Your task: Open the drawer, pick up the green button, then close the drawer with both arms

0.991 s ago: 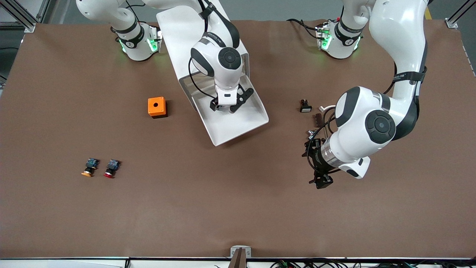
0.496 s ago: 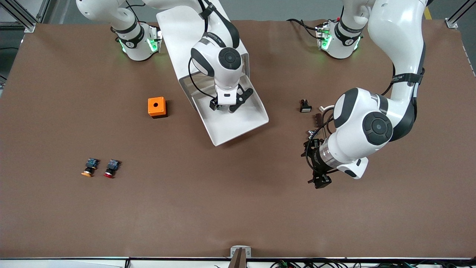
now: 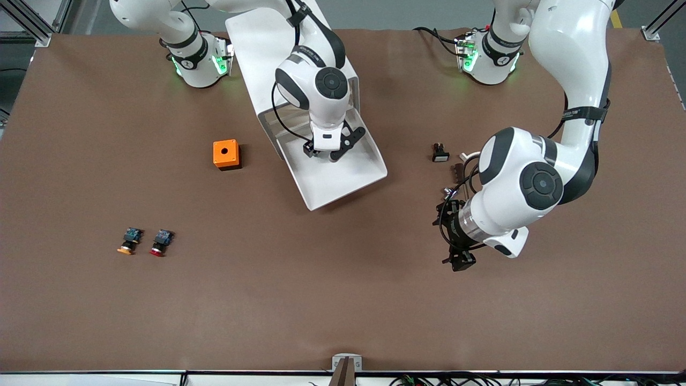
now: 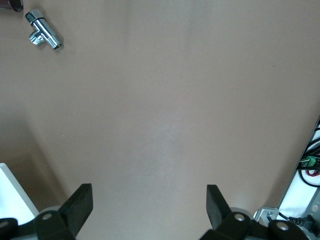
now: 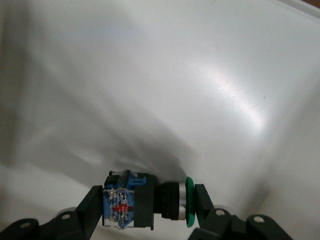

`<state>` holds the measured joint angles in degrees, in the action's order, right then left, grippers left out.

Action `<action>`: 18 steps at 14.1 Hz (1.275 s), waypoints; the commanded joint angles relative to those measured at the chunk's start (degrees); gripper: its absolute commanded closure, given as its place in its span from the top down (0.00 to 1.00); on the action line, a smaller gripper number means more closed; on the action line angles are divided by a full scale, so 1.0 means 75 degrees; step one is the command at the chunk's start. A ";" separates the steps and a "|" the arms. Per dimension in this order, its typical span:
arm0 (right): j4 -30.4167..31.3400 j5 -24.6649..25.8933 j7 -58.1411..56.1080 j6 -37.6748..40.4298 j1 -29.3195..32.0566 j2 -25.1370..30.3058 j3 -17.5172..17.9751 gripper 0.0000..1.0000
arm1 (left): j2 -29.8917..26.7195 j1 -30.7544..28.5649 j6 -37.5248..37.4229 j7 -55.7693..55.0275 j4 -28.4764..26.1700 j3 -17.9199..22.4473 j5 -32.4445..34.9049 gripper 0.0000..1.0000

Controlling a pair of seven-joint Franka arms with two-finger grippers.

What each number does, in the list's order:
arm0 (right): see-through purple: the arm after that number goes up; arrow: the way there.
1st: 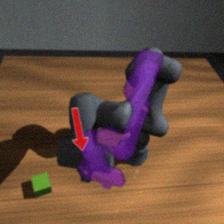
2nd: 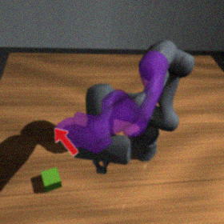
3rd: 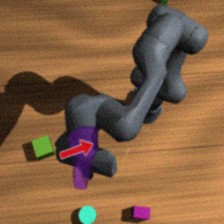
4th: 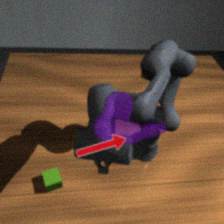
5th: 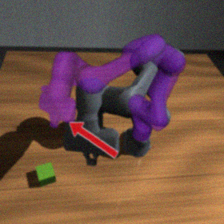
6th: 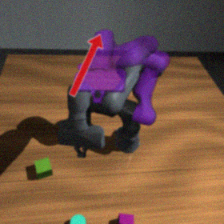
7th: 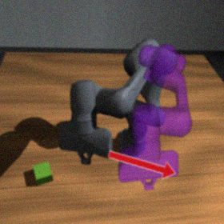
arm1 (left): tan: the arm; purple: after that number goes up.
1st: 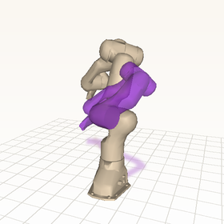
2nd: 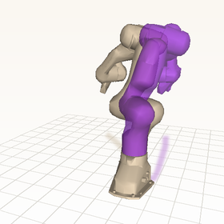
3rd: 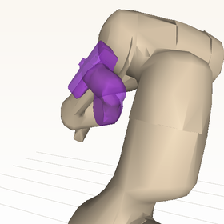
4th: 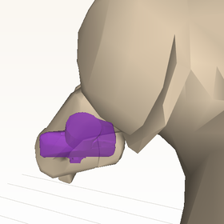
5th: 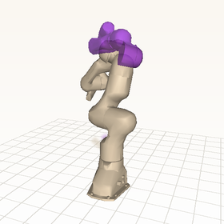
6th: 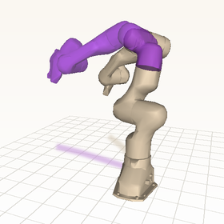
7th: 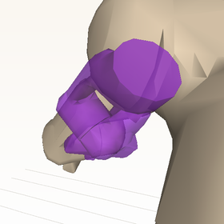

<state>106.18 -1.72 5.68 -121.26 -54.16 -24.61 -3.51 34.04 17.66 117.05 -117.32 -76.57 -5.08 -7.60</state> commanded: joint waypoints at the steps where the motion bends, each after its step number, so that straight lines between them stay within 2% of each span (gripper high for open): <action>1: 0.0047 0.0065 0.0542 -0.0028 -0.0044 0.0082 0.0046 0.00 | 0.0031 0.0024 0.0085 -0.0120 0.0026 0.0020 0.0194 1.00; 5: -0.0351 -0.0367 0.0543 -0.0004 0.0015 0.0070 0.0035 0.00 | 0.0043 0.0012 0.0155 -0.0096 0.0026 0.0020 0.0194 1.00; 13: -0.0996 -0.0825 0.0800 0.0008 0.0155 -0.0094 0.0035 0.00 | 0.0090 0.0024 0.0202 -0.0015 0.0026 0.0020 0.0334 1.00; 15: -0.1078 -0.0861 0.0859 0.0019 0.0330 -0.0083 0.0035 0.00 | 0.0067 0.0059 0.0179 0.0673 0.0014 -0.0026 0.0637 1.00; 18: -0.1230 -0.0849 0.0847 0.0264 0.0518 -0.0059 0.0023 0.00 | 0.0031 0.0082 0.0062 0.2521 -0.0033 -0.0085 0.0709 1.00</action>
<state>99.00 -7.57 11.33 -121.37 -51.92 -24.64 -3.81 34.67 18.05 117.94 -105.83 -76.57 -5.51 -3.64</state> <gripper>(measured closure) 0.211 0.000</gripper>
